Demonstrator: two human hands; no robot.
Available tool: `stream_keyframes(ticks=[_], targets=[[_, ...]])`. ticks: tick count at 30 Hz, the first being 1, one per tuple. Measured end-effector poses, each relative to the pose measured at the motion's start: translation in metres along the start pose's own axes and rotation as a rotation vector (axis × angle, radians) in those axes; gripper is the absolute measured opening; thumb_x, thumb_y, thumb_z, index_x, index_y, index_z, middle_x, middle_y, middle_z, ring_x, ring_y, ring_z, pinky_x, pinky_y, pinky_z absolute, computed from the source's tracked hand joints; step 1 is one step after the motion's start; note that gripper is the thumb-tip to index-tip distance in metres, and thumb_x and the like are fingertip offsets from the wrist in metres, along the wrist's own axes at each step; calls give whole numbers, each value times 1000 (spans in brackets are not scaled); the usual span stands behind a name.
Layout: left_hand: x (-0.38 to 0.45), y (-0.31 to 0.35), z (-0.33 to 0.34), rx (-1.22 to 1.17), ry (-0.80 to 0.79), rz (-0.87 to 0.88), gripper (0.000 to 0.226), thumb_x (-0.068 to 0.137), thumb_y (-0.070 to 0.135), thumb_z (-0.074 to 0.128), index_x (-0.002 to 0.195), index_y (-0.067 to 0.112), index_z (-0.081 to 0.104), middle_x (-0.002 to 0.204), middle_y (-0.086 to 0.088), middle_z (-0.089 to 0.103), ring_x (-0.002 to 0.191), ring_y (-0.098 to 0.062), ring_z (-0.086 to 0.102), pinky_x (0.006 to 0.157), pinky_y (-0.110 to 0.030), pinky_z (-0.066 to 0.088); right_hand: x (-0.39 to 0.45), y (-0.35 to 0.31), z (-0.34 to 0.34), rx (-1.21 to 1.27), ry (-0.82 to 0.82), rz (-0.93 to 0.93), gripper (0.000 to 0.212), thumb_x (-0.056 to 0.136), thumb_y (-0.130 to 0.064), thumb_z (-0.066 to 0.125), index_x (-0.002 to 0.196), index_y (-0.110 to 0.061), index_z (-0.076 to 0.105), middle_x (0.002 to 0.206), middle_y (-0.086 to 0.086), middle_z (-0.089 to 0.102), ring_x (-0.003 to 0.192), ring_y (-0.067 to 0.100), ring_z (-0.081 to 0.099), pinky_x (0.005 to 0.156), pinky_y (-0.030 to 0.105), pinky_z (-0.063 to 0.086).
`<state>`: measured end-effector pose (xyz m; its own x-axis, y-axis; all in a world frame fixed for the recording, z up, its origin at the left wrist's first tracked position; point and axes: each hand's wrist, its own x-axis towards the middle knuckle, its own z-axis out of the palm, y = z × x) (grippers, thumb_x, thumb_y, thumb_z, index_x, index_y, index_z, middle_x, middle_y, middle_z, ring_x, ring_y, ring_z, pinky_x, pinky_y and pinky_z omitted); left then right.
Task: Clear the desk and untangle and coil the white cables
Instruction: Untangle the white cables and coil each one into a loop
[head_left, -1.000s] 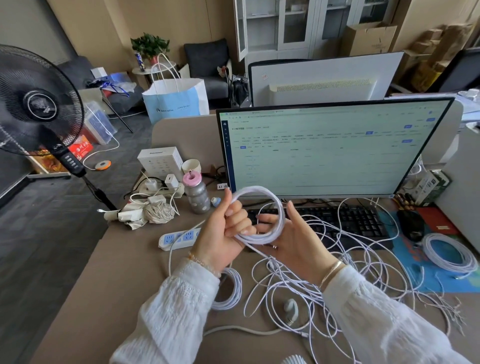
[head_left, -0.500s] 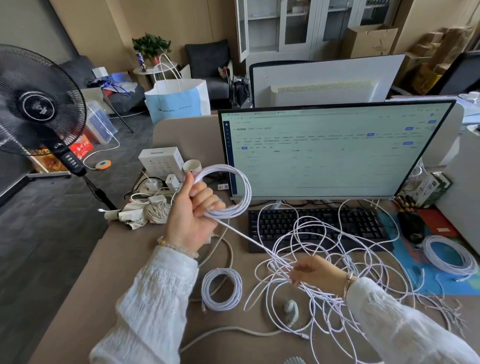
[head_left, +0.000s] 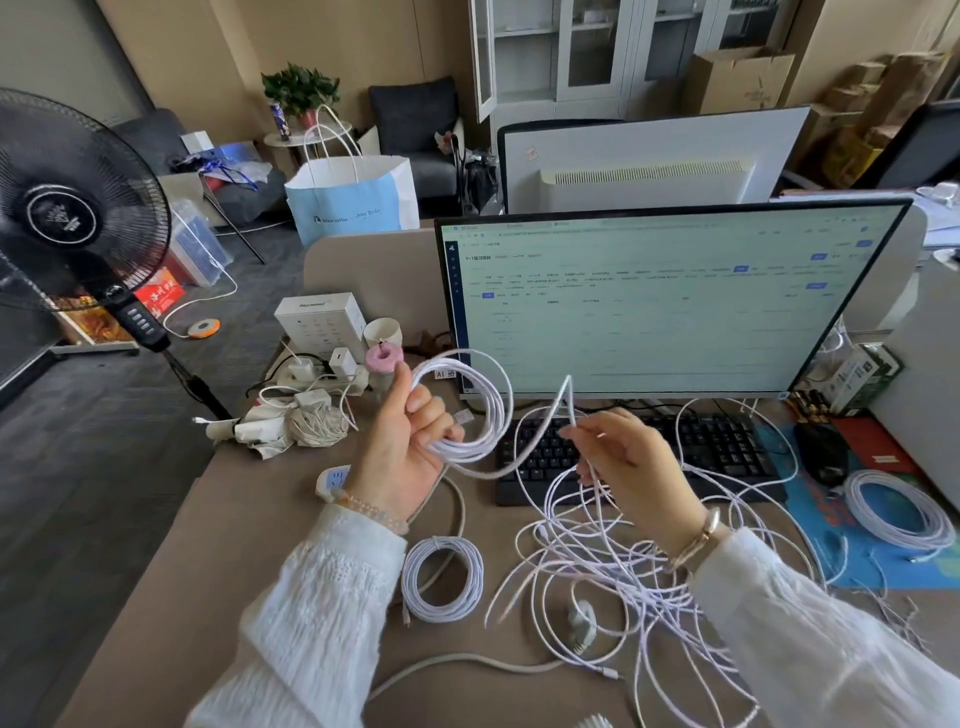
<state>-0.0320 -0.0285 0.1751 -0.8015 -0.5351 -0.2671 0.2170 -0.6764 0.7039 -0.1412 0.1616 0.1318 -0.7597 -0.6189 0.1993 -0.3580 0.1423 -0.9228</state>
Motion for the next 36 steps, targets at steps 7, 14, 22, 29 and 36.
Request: stream_keyframes(ticks=[7,14,22,29,36], targets=[[1,-31,14,213,124,81,47,98,49,45,66,15,43,49,-1,52,45,-13,53,58,-28,50,-12,-53,22,153,105,-57,11,81,-9,73,83,-11,63,67,4,67,56,16,63,53,26,53],[-16,-48,36,113,47,-77,52,94,56,44,59,17,42,55,2,52,44,-13,57,45,-18,45,-12,-56,44,113,-7,80,13,76,-22,78,68,-15,70,56,7,67,49,19,62,55,38,54],[-18,-57,38,155,66,-106,58,92,62,46,55,18,56,72,-1,67,74,-20,68,75,-35,56,-16,-67,39,732,-45,399,16,79,-1,72,70,2,60,63,21,63,48,23,60,52,30,53],[-10,-37,37,51,153,14,49,95,56,42,69,15,52,53,5,56,50,-10,59,71,-31,55,-14,-67,20,804,-49,331,51,95,-42,42,73,-5,68,80,17,70,79,28,67,82,39,54],[-19,-29,27,-99,-199,-162,53,100,52,35,57,21,36,44,10,26,36,-4,25,44,-18,32,1,-58,12,588,137,287,29,98,-19,52,75,-3,59,47,1,51,45,20,61,47,30,55]])
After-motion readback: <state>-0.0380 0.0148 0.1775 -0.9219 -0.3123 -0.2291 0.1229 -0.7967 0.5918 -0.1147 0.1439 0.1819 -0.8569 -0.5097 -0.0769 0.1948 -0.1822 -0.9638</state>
